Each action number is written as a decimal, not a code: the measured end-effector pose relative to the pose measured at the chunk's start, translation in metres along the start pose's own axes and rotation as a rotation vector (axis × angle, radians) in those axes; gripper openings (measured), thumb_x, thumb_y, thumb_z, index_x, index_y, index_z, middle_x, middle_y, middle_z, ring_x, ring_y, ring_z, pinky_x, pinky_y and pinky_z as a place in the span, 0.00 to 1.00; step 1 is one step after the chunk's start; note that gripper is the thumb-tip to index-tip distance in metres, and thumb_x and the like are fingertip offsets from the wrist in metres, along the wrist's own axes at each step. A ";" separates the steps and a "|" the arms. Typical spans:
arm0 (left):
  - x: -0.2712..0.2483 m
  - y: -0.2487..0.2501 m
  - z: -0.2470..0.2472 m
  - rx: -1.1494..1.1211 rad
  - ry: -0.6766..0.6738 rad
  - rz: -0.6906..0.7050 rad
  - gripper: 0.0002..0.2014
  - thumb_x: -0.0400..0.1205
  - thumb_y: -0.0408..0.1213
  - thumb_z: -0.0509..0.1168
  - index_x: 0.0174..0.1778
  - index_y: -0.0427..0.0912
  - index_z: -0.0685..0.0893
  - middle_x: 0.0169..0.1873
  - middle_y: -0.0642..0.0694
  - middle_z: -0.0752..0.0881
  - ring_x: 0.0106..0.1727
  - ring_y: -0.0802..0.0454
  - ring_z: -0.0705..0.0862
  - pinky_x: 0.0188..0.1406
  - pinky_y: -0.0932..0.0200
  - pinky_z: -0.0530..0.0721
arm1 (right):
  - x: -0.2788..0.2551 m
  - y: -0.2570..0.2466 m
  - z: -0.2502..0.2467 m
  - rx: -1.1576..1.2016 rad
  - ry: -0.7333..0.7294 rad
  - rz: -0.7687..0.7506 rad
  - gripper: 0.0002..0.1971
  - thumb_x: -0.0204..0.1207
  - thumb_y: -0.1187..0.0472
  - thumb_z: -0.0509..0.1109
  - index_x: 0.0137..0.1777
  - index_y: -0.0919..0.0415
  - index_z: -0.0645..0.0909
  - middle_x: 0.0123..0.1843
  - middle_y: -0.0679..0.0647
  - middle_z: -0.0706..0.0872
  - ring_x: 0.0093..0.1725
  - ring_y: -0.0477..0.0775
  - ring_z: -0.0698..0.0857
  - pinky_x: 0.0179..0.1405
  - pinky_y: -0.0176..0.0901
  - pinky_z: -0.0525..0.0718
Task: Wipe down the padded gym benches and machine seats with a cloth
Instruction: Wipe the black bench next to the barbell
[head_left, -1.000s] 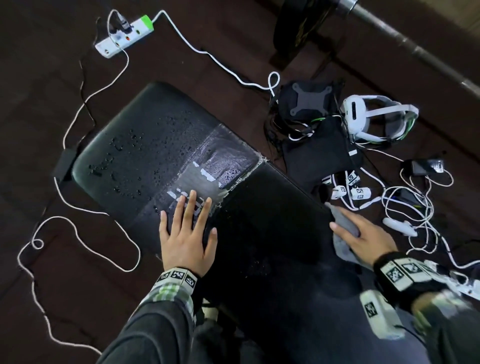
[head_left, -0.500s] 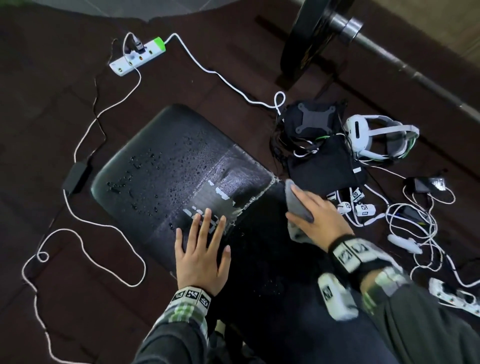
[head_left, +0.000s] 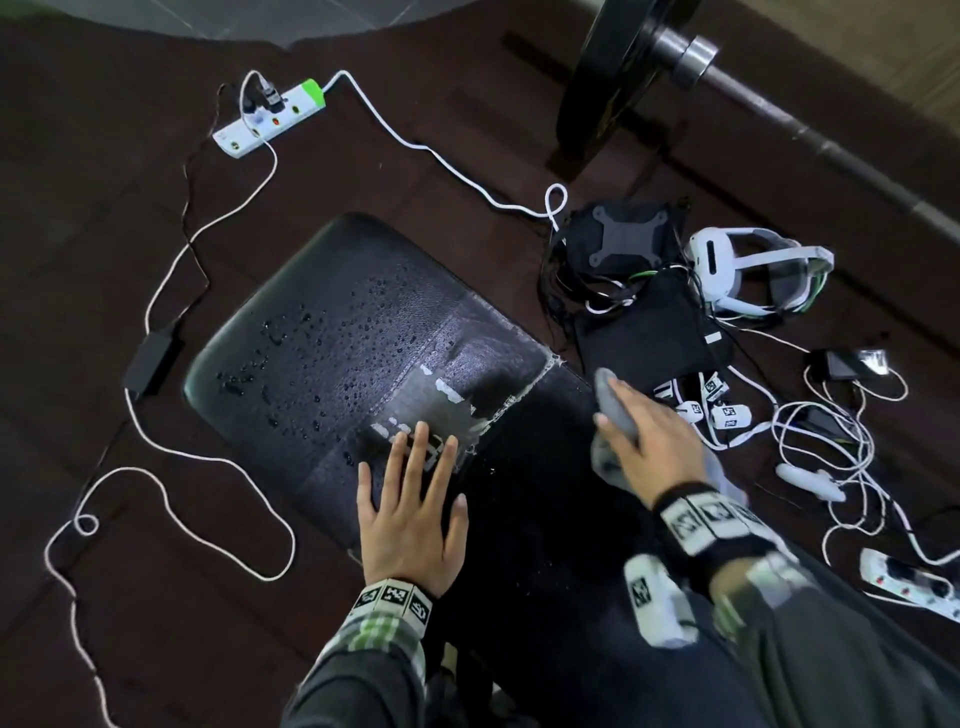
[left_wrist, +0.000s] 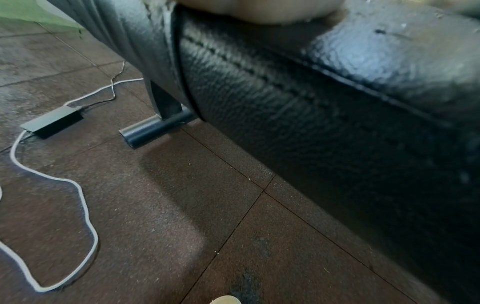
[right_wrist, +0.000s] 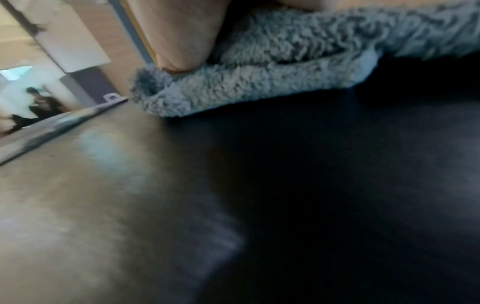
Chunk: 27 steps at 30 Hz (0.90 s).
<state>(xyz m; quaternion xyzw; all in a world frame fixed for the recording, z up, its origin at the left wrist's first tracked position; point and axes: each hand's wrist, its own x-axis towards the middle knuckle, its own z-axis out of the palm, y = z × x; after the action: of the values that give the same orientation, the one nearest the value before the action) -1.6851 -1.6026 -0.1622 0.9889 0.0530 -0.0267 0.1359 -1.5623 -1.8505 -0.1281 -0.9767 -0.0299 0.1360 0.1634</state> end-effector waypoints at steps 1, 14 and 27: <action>0.000 -0.001 0.000 0.002 0.000 0.000 0.29 0.83 0.51 0.52 0.83 0.52 0.68 0.85 0.46 0.62 0.86 0.47 0.58 0.82 0.33 0.52 | 0.007 -0.019 0.007 -0.053 -0.002 -0.050 0.34 0.74 0.34 0.48 0.77 0.47 0.68 0.73 0.51 0.76 0.68 0.61 0.78 0.69 0.63 0.71; 0.000 0.000 0.001 -0.005 0.015 0.008 0.28 0.84 0.50 0.52 0.82 0.52 0.69 0.85 0.47 0.61 0.85 0.48 0.59 0.82 0.33 0.53 | -0.068 0.018 0.014 -0.282 -0.129 -0.352 0.29 0.79 0.37 0.45 0.80 0.39 0.54 0.83 0.39 0.53 0.77 0.54 0.62 0.77 0.54 0.46; -0.001 -0.002 0.001 -0.012 0.015 0.012 0.28 0.84 0.50 0.51 0.83 0.52 0.67 0.85 0.47 0.61 0.86 0.48 0.59 0.82 0.33 0.53 | -0.028 -0.043 0.026 -0.304 -0.103 -0.359 0.30 0.77 0.42 0.51 0.79 0.44 0.59 0.80 0.46 0.65 0.77 0.59 0.67 0.72 0.64 0.60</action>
<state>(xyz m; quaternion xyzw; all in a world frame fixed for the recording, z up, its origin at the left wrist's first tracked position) -1.6863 -1.6015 -0.1639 0.9886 0.0483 -0.0182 0.1416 -1.5966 -1.8042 -0.1304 -0.9609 -0.2313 0.1482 0.0345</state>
